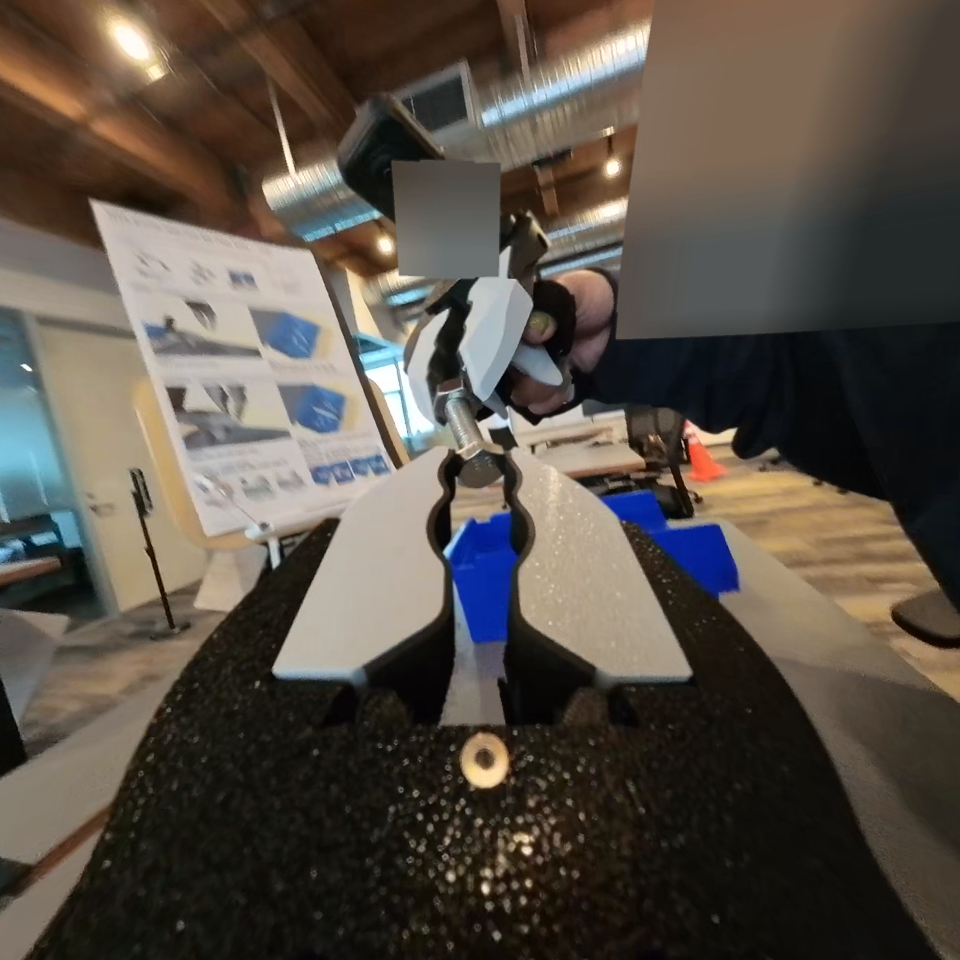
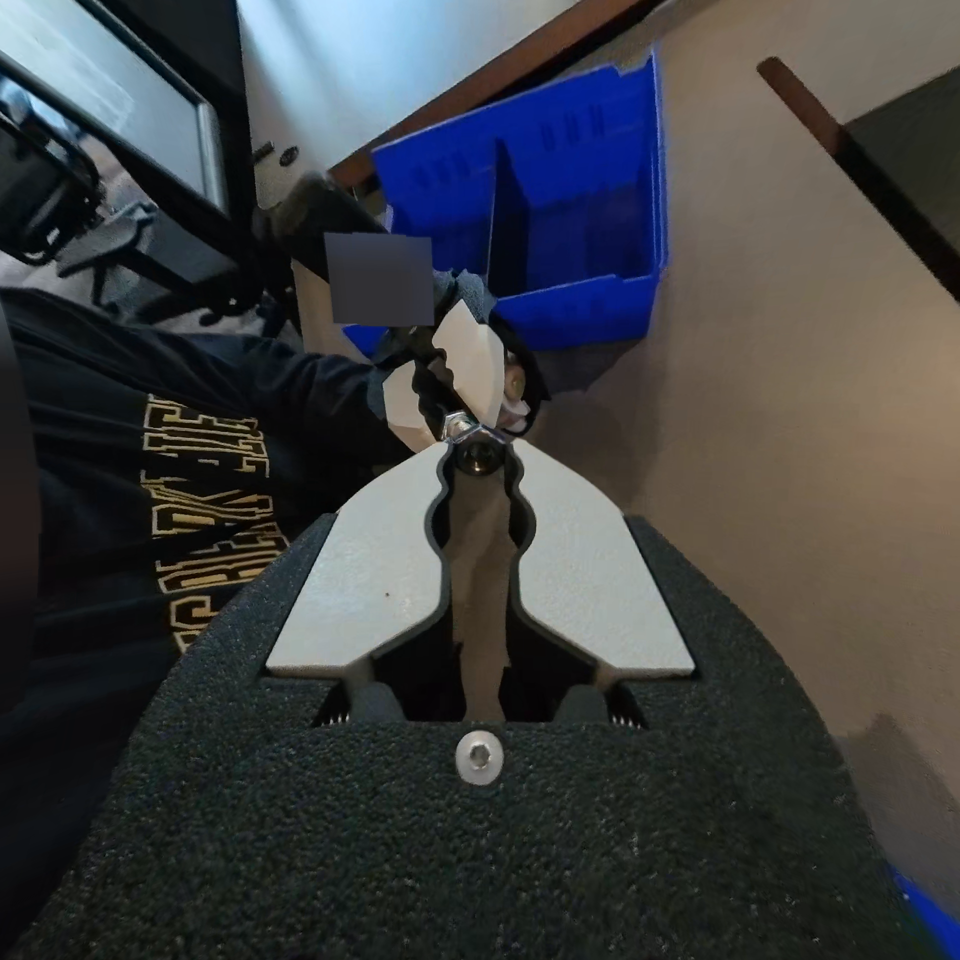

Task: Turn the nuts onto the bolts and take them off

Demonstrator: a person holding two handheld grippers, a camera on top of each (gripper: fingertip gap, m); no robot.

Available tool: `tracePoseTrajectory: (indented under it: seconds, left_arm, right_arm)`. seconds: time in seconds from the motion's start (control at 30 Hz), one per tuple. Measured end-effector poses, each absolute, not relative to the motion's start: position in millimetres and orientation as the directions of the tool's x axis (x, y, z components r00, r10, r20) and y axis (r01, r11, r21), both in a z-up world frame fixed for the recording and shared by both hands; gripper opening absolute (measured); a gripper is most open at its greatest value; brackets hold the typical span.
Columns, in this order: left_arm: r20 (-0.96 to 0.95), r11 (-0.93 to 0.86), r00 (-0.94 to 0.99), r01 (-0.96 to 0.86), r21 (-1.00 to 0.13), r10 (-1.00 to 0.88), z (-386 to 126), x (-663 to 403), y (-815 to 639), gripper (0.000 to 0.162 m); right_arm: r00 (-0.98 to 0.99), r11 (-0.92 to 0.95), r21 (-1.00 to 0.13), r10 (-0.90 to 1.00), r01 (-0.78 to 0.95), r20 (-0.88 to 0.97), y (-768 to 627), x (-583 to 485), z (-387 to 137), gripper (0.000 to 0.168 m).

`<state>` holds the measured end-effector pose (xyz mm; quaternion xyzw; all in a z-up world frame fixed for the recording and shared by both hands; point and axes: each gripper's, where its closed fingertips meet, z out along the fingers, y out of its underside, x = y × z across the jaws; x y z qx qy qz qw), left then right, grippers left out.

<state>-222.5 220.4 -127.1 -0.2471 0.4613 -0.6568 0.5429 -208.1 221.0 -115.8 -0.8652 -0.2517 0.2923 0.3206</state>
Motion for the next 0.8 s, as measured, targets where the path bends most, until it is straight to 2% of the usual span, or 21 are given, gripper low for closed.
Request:
tracePoseTrajectory:
  seconds: [0.3, 0.47, 0.57, 0.7, 0.8]
  left_arm:
    - [-0.148, -0.029, -0.309, 0.503, -0.864, -0.940, -123.4, -230.7, 219.1, 0.017]
    - [-0.111, -0.089, -0.344, 0.516, -0.852, -0.932, -120.0, -234.7, 223.3, 0.017]
    - [-0.083, -0.152, -0.400, 0.520, -0.841, -0.913, -117.7, -238.9, 224.3, 0.017]
    - [-0.059, -0.213, -0.473, 0.500, -0.839, -0.879, -119.3, -240.8, 223.3, 0.017]
    - [-0.055, -0.225, -0.504, 0.476, -0.850, -0.862, -123.5, -239.2, 220.6, 0.017]
  right_arm:
    - [0.695, -0.668, -0.695, 0.633, 0.266, -0.342, 221.9, -218.7, -112.4, 0.020]
    - [0.647, -0.596, -0.759, 0.693, 0.263, -0.320, 217.8, -219.7, -100.7, 0.038]
    - [0.578, -0.468, -0.803, 0.792, 0.368, -0.197, 206.3, -215.4, -94.5, 0.037]
    - [0.436, -0.314, -0.759, 0.899, 0.571, -0.044, 182.1, -219.6, -108.1, 0.034]
    - [0.371, -0.197, -0.737, 0.925, 0.646, 0.078, 177.2, -231.9, -111.5, 0.031]
